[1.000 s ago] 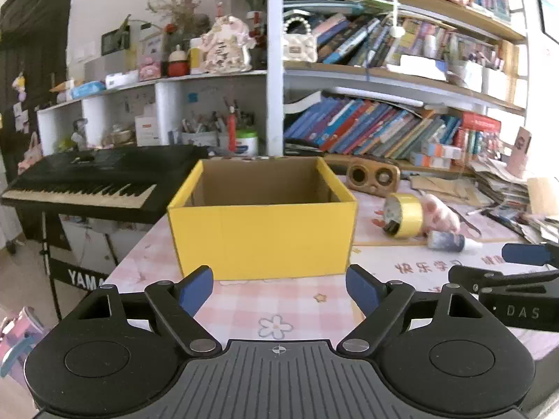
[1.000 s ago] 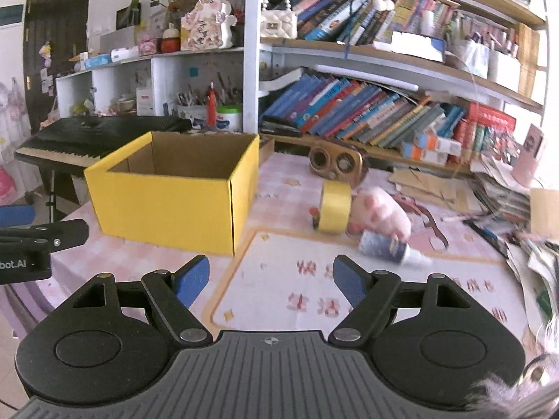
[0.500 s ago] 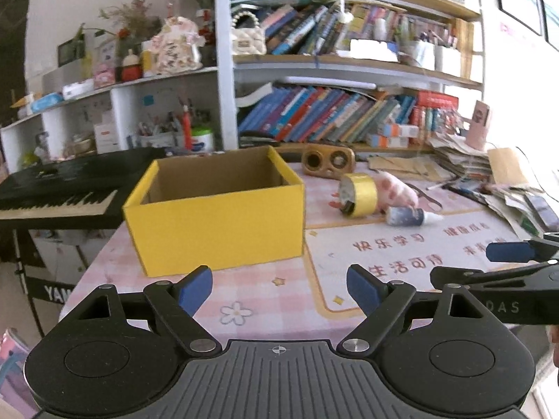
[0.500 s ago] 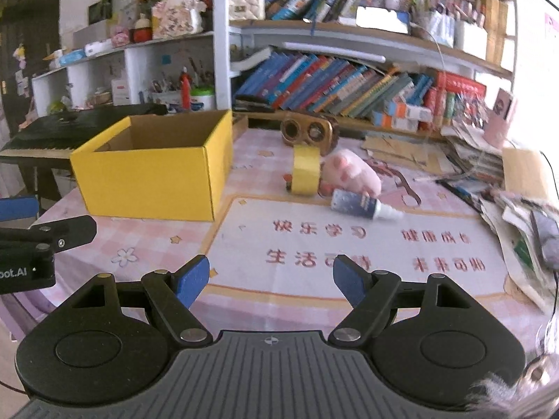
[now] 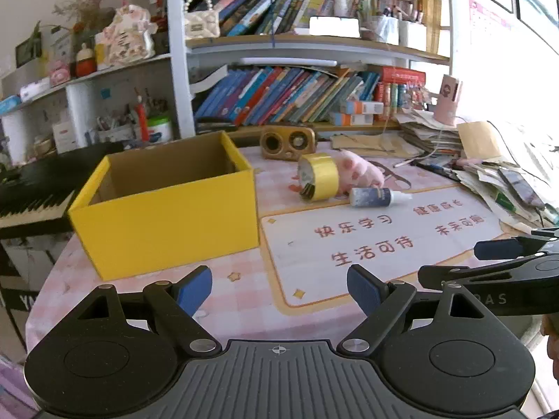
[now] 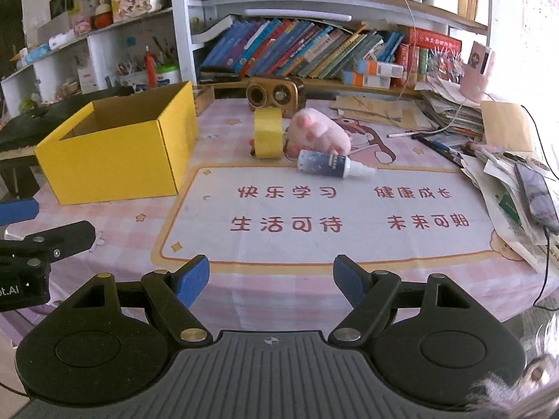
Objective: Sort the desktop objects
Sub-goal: 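Move the right gripper to the spray bottle while the left gripper approaches the yellow tape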
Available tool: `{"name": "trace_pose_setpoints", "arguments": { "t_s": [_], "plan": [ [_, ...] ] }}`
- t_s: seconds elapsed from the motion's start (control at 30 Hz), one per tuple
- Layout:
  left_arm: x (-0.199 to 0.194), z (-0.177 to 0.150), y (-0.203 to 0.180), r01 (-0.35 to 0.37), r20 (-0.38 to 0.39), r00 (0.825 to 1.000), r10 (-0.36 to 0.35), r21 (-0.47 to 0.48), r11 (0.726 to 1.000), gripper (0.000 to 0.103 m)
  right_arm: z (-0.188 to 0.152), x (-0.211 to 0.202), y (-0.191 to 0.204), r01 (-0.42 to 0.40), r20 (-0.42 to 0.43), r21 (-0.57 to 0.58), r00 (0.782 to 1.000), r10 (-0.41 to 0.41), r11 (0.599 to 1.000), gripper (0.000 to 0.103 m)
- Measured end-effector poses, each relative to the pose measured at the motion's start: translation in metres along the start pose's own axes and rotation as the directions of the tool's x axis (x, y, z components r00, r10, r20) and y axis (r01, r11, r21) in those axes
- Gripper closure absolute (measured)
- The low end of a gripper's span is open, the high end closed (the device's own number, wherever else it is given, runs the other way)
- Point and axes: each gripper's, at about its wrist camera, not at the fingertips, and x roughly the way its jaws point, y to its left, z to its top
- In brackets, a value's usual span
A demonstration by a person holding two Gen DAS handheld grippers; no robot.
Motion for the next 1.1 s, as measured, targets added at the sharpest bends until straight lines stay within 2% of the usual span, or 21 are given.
{"name": "trace_pose_setpoints", "arguments": {
  "t_s": [0.47,1.1],
  "plan": [
    [0.028,0.014,-0.024,0.030,-0.019,0.999,-0.030,0.005,1.000,0.016,0.013,0.017,-0.028,0.011,-0.031,-0.016,0.999,-0.012,1.000,0.025],
    [0.085,0.038,-0.055,0.066,-0.071,0.995,-0.066,0.002,0.998,0.016,0.035,0.060,-0.070,0.016,-0.101,-0.028,0.995,-0.018,0.999,0.025]
  ]
}}
